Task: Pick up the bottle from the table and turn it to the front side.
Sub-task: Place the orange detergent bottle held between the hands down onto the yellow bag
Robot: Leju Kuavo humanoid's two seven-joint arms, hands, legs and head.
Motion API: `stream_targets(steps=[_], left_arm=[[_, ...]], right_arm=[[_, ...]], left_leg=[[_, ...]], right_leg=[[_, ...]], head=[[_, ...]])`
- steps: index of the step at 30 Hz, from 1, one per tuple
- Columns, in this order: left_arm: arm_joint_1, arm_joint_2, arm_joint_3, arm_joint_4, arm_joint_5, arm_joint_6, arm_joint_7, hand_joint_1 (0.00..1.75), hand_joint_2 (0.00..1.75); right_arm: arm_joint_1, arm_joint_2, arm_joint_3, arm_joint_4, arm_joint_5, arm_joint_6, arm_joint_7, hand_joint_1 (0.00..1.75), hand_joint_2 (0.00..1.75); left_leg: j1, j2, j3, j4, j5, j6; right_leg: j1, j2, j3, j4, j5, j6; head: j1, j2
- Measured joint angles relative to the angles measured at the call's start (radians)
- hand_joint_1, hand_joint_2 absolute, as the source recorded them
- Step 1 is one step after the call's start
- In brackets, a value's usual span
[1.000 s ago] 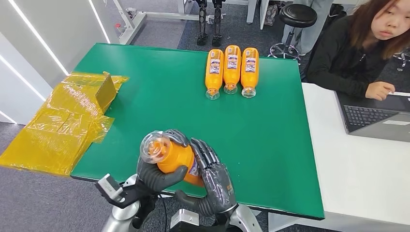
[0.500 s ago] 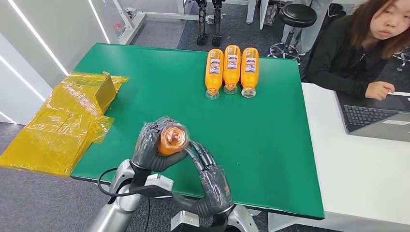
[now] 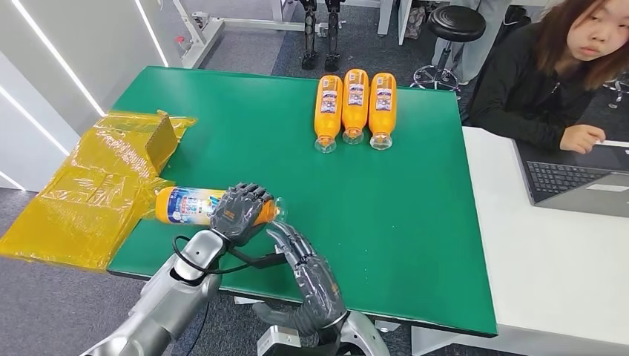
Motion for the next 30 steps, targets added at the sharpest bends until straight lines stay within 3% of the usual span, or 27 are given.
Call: stream_targets(steps=[9,22,23,26,27,30], left_arm=[[-0.102,0.081,-0.015,0.26,-0.029,-0.069,0.062,1.75,1.75],[-0.247,0.158,-0.02,0.404,-0.074,-0.235,0.194,1.75,1.75],[-0.252,0.162,-0.017,0.409,-0.07,-0.238,0.196,1.44,1.75],[-0.261,0.172,-0.006,0.42,-0.052,-0.239,0.197,0.14,1.75],[-0.262,0.175,-0.001,0.423,-0.046,-0.238,0.196,0.0,1.75],[-0.262,0.183,0.014,0.43,-0.037,-0.23,0.193,0.0,1.75]], right_arm=[[-0.009,-0.01,0.005,0.021,-0.045,0.008,-0.008,0.0,1.75],[0.041,-0.041,0.007,0.005,-0.04,0.032,0.014,0.0,1.75],[0.046,-0.043,0.007,0.003,-0.04,0.033,0.015,0.0,1.75],[0.061,-0.047,0.006,0.002,-0.034,0.033,0.016,0.0,1.75],[0.066,-0.049,0.006,0.002,-0.031,0.033,0.015,0.0,1.75],[0.074,-0.056,0.005,0.002,-0.024,0.032,0.014,0.0,1.75]], left_leg=[[0.0,0.001,0.0,0.0,0.0,0.0],[0.001,0.002,0.0,0.0,0.003,-0.004],[0.001,0.002,0.0,0.0,0.003,-0.004],[0.001,0.002,0.0,0.0,0.003,-0.004],[0.001,0.002,-0.001,0.0,0.003,-0.004],[0.001,0.002,-0.001,0.0,0.003,-0.004]], right_leg=[[0.0,0.001,0.0,0.0,0.0,0.0],[0.001,0.001,-0.002,0.002,0.002,-0.004],[0.001,0.001,-0.002,0.002,0.002,-0.004],[0.001,0.002,-0.003,0.002,0.002,-0.004],[0.001,0.002,-0.003,0.002,0.002,-0.004],[0.001,0.002,-0.004,0.002,0.002,-0.004]], head=[[0.0,0.0],[0.0,0.0],[0.0,0.0],[0.0,0.0],[0.0,0.0],[0.0,0.0]])
